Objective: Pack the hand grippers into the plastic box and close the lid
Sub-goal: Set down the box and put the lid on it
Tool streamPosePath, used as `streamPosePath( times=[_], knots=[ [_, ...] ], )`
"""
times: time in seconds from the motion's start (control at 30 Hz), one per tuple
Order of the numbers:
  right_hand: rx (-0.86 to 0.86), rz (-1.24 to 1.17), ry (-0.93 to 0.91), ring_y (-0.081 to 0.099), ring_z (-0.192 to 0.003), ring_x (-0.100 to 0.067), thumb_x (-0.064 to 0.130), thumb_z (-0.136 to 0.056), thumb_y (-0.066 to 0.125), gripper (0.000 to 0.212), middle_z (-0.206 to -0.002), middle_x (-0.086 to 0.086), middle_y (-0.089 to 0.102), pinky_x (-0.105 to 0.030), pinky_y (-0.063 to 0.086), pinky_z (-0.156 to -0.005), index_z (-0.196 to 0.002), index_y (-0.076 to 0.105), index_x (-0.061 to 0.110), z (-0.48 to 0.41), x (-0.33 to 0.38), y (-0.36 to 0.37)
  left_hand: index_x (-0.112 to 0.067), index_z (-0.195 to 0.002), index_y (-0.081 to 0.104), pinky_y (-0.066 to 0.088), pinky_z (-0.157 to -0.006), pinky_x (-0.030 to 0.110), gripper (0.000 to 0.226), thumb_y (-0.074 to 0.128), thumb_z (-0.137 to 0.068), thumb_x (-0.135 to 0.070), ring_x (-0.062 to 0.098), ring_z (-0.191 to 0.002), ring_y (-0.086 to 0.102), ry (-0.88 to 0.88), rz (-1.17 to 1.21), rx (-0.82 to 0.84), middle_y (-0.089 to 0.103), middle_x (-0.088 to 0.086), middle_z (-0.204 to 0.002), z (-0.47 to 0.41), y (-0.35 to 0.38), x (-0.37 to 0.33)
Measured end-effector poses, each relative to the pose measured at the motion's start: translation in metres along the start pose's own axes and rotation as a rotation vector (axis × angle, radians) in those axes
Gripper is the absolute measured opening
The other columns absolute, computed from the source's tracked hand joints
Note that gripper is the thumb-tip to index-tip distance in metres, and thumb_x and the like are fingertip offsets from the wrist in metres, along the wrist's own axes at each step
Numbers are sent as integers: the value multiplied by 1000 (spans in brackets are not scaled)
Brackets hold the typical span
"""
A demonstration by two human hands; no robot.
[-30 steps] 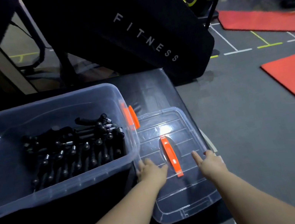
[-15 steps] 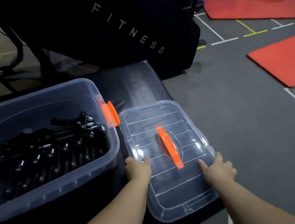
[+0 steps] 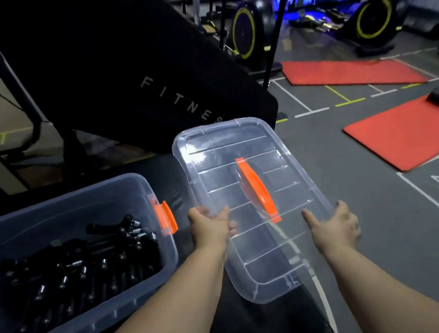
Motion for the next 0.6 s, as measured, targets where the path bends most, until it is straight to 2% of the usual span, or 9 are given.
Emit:
streamPosePath(
  times=[0.1, 0.2, 0.23, 0.3, 0.33, 0.37, 0.47, 0.53, 0.6],
  knots=[
    [-103, -213, 29, 30, -135, -39, 50, -80, 69, 91, -144, -25, 35, -46, 26, -109, -146, 23, 7, 9, 23, -23, -10, -104, 37, 50, -45, 25, 32, 65, -88, -10, 15, -50, 56, 70, 83, -42, 48, 5, -91, 8, -3, -38],
    [-12, -495, 165, 37, -130, -38, 49, -81, 67, 92, -142, -23, 37, -45, 35, -104, -146, 15, 11, 28, 42, -8, -10, -102, 35, 51, -45, 24, 33, 65, -88, -8, 15, -50, 56, 117, 206, -114, 48, 4, -86, 13, -15, -68],
    [33, -582, 199, 46, -124, -38, 53, -78, 67, 95, -138, -22, 43, -46, 40, -102, -145, 12, 14, 37, 51, 3, -10, -102, 34, 52, -46, 24, 33, 64, -88, -8, 14, -50, 57, 125, 244, -144, 49, 3, -84, 14, -22, -76],
    [149, -703, 224, 65, -91, -34, 59, -74, 66, 94, -109, -17, 64, -45, 53, -84, -141, 11, 24, 61, 79, 23, -11, -101, 33, 55, -53, 29, 34, 65, -88, -9, 12, -48, 59, 136, 300, -202, 52, 2, -80, 14, -39, -91],
    [190, -718, 205, 65, -76, -30, 55, -79, 65, 87, -94, -13, 65, -40, 54, -74, -140, 11, 25, 71, 95, 30, -12, -99, 32, 56, -57, 31, 35, 65, -88, -9, 12, -48, 60, 138, 331, -230, 54, 2, -79, 13, -50, -98],
    [212, -725, 175, 63, -71, -28, 48, -84, 65, 81, -90, -13, 63, -37, 52, -71, -141, 13, 23, 80, 110, 35, -12, -98, 31, 56, -60, 33, 36, 65, -87, -9, 13, -48, 60, 140, 365, -260, 55, 3, -79, 11, -61, -103],
    [220, -741, 63, 61, -75, -27, 37, -88, 63, 73, -109, -14, 58, -36, 49, -74, -143, 18, 18, 103, 152, 41, -16, -95, 32, 56, -59, 32, 37, 67, -86, -11, 11, -47, 62, 133, 444, -330, 58, 10, -85, 8, -97, -116],
    [256, -774, -5, 58, -58, -26, 31, -91, 60, 68, -107, -9, 56, -32, 49, -62, -144, 19, 18, 111, 175, 51, -21, -90, 33, 55, -59, 34, 39, 69, -84, -11, 19, -52, 61, 127, 481, -333, 61, 16, -83, 5, -119, -121],
    [298, -774, -49, 56, -53, -24, 29, -92, 59, 63, -105, -7, 57, -27, 45, -54, -142, 23, 21, 119, 194, 62, -19, -94, 34, 53, -58, 31, 40, 71, -83, -9, 20, -53, 59, 127, 471, -368, 63, 15, -76, 4, -146, -125]
  ],
)
Point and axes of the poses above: each hand's wrist, its own z-axis away from the middle knuckle, its own y-axis out of the palm, x = y × z, the point moved 10 cm from there along -z, towards the middle knuckle
